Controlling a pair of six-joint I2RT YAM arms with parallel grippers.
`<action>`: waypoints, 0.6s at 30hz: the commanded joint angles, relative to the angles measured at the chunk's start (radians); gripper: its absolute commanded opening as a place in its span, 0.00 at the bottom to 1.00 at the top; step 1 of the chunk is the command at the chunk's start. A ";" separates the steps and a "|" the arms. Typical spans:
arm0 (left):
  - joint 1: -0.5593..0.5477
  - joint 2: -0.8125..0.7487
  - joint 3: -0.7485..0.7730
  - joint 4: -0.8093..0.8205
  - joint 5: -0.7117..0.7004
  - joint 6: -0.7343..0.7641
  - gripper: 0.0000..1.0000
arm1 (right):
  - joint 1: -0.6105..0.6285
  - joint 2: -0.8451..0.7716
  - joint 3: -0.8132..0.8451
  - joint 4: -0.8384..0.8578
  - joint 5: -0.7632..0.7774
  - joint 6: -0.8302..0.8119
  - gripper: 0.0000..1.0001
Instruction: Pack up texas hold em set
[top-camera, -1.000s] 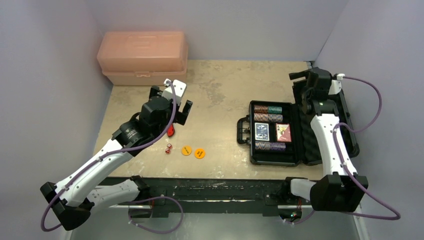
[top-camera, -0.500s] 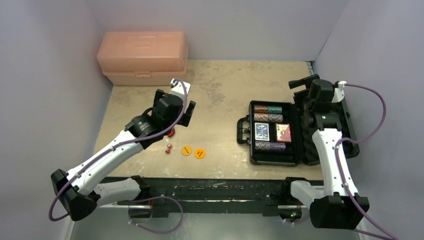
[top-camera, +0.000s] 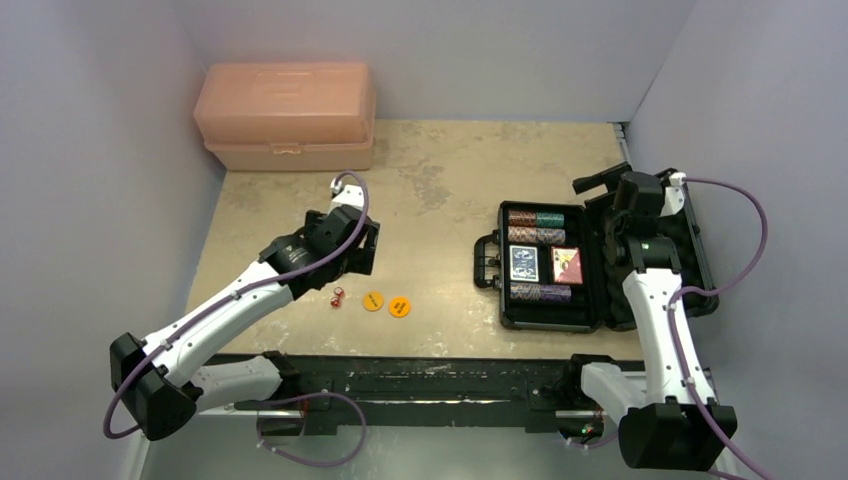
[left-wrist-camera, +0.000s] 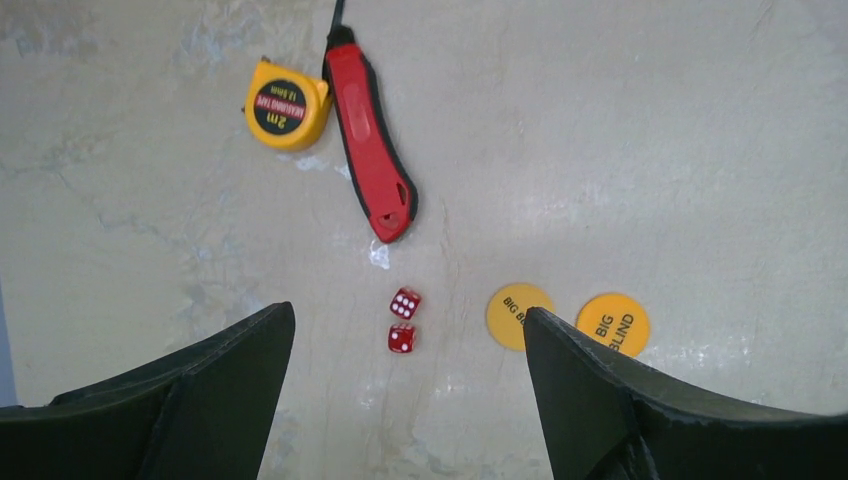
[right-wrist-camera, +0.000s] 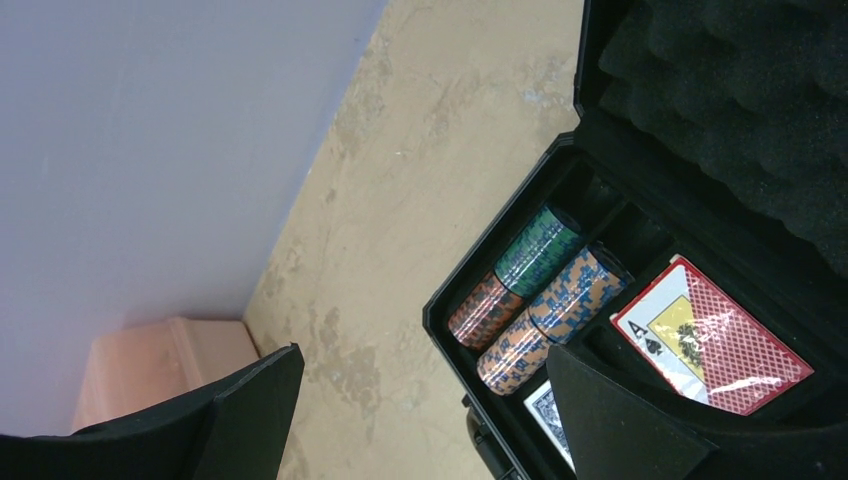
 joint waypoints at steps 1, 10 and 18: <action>0.055 -0.005 -0.048 -0.062 0.045 -0.118 0.84 | 0.003 -0.012 -0.021 0.013 -0.032 -0.031 0.96; 0.223 -0.011 -0.140 -0.021 0.193 -0.175 0.77 | 0.003 -0.007 -0.044 0.028 -0.063 -0.047 0.95; 0.250 0.088 -0.152 0.034 0.240 -0.215 0.68 | 0.004 0.017 -0.065 0.051 -0.103 -0.073 0.94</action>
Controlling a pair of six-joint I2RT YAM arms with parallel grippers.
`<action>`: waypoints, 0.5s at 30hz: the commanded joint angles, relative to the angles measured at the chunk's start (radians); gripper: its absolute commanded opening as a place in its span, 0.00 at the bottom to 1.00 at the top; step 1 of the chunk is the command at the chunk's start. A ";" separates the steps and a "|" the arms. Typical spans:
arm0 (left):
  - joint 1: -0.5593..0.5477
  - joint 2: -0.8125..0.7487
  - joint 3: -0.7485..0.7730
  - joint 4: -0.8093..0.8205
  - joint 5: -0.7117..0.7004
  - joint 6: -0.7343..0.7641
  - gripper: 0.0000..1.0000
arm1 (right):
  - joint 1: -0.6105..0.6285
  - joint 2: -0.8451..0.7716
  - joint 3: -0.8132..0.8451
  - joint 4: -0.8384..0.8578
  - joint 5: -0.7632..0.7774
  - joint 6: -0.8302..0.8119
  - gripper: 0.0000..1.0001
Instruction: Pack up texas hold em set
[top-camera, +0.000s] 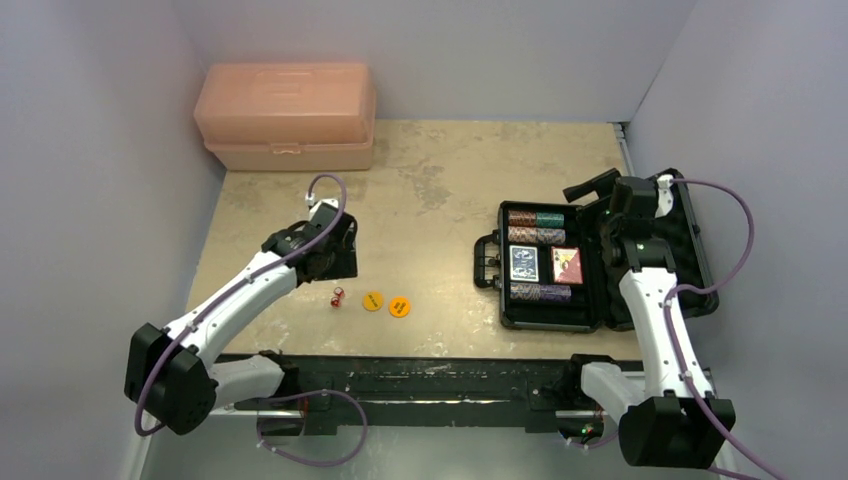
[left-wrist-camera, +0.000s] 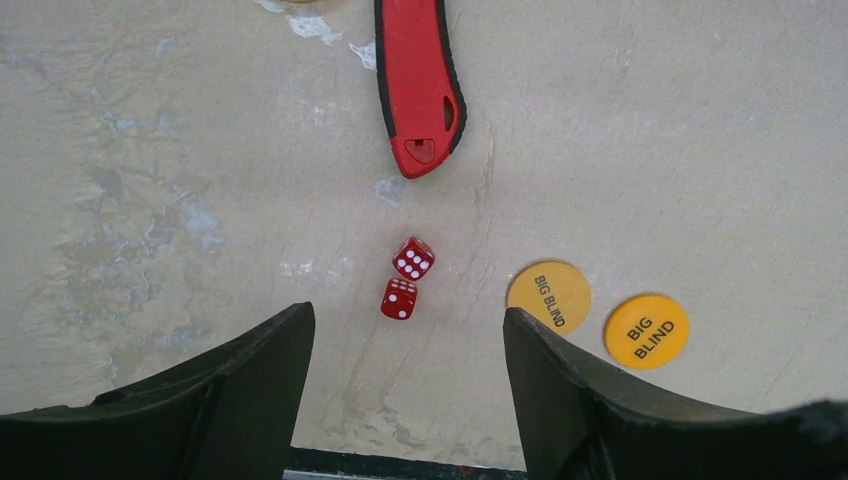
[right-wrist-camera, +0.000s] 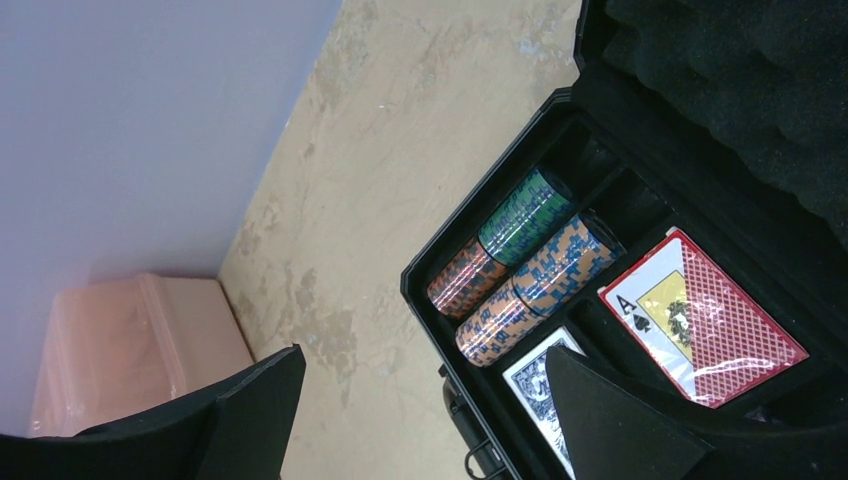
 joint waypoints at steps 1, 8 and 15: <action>0.020 0.050 -0.012 0.059 0.041 -0.047 0.67 | 0.005 0.013 -0.014 0.047 -0.031 -0.042 0.94; 0.068 0.139 -0.022 0.101 0.093 -0.076 0.56 | 0.005 0.037 -0.020 0.059 -0.040 -0.070 0.93; 0.118 0.210 -0.051 0.151 0.158 -0.100 0.48 | 0.005 0.076 -0.010 0.068 -0.060 -0.085 0.93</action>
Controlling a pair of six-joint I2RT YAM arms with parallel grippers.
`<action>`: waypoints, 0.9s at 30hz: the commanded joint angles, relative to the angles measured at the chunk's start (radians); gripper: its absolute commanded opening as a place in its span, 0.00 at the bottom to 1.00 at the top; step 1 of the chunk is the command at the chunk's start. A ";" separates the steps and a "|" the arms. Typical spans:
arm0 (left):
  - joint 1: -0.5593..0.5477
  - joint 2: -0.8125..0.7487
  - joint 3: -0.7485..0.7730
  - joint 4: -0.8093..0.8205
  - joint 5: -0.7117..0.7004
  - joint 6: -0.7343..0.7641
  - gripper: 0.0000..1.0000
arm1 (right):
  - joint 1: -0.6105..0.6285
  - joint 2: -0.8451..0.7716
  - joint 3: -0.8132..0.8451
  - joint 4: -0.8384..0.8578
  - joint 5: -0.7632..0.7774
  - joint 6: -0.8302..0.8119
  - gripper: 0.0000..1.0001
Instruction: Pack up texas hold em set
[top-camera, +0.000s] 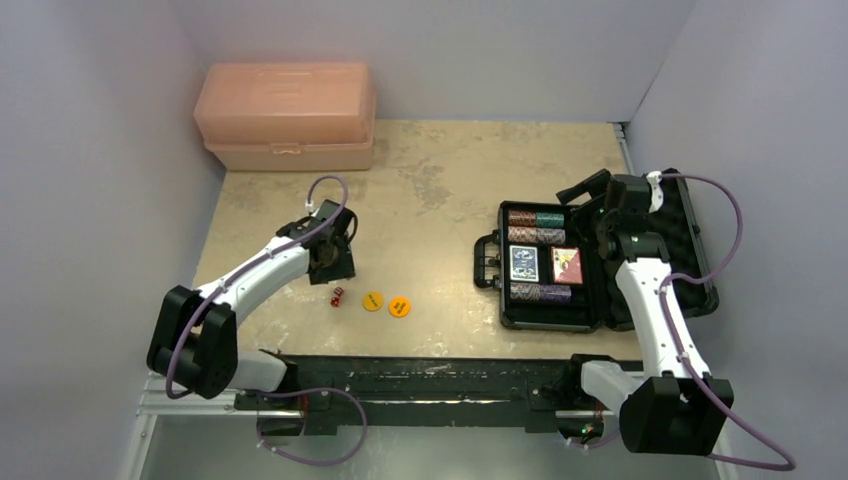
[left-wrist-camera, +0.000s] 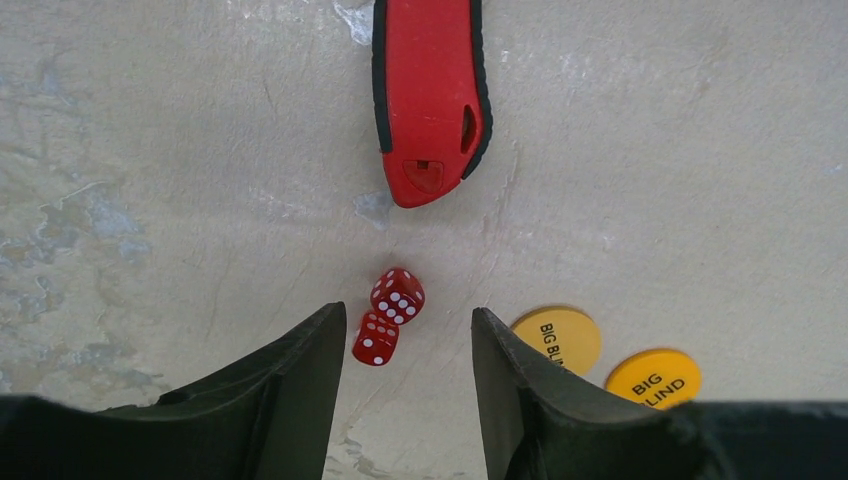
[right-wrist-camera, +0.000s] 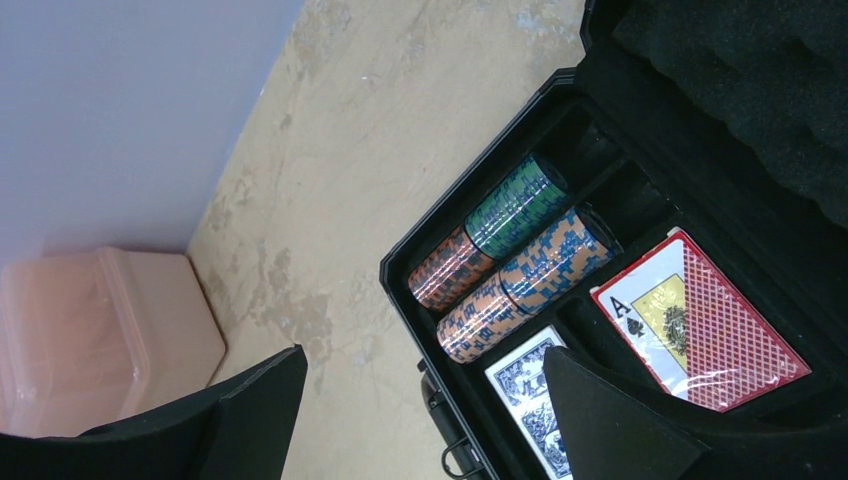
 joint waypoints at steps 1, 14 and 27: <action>0.031 0.033 -0.020 0.056 0.045 -0.041 0.47 | 0.005 0.018 0.007 0.034 -0.020 -0.033 0.93; 0.064 0.080 -0.064 0.071 0.069 -0.116 0.39 | 0.005 0.050 0.016 0.037 -0.029 -0.045 0.92; 0.067 0.091 -0.055 0.064 0.081 -0.124 0.34 | 0.005 0.052 0.022 0.033 -0.031 -0.049 0.91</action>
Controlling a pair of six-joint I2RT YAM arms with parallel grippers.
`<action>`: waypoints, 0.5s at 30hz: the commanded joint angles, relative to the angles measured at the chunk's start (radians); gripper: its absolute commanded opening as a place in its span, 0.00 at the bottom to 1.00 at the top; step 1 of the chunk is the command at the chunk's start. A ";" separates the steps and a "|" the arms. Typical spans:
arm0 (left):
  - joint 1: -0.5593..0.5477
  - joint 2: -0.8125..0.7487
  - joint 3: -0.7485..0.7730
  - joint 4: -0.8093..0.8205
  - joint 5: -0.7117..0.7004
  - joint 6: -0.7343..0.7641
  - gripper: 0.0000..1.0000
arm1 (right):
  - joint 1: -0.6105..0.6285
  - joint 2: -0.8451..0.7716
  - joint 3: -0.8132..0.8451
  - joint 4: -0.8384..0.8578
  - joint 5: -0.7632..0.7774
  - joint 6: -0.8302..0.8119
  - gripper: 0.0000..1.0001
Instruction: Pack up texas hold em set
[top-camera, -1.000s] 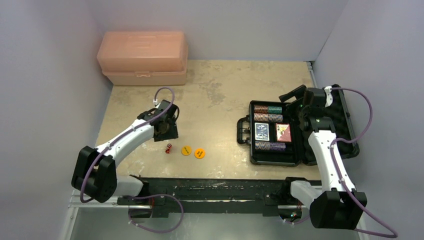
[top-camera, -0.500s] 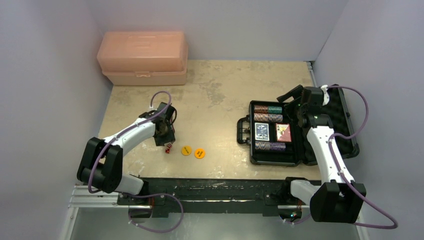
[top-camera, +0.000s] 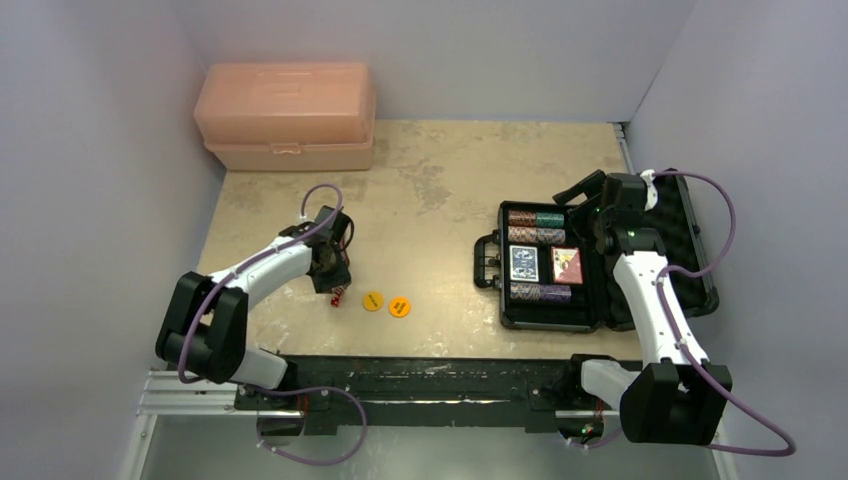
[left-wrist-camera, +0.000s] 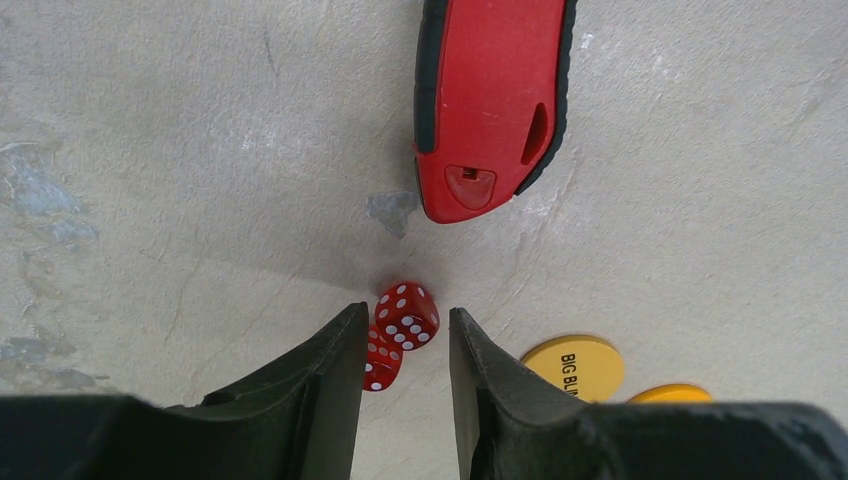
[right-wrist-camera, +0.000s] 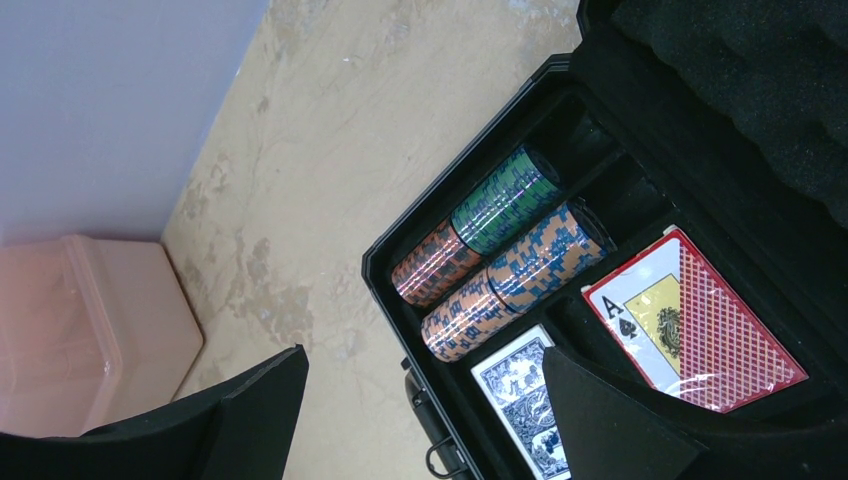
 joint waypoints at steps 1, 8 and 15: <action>0.009 0.010 0.010 0.005 0.020 -0.039 0.34 | 0.005 -0.002 0.023 0.021 -0.010 -0.023 0.91; 0.008 0.006 0.004 0.014 0.048 -0.061 0.33 | 0.006 -0.002 0.024 0.021 -0.015 -0.024 0.91; 0.006 0.020 0.017 0.020 0.056 -0.053 0.32 | 0.006 -0.002 0.021 0.022 -0.017 -0.026 0.91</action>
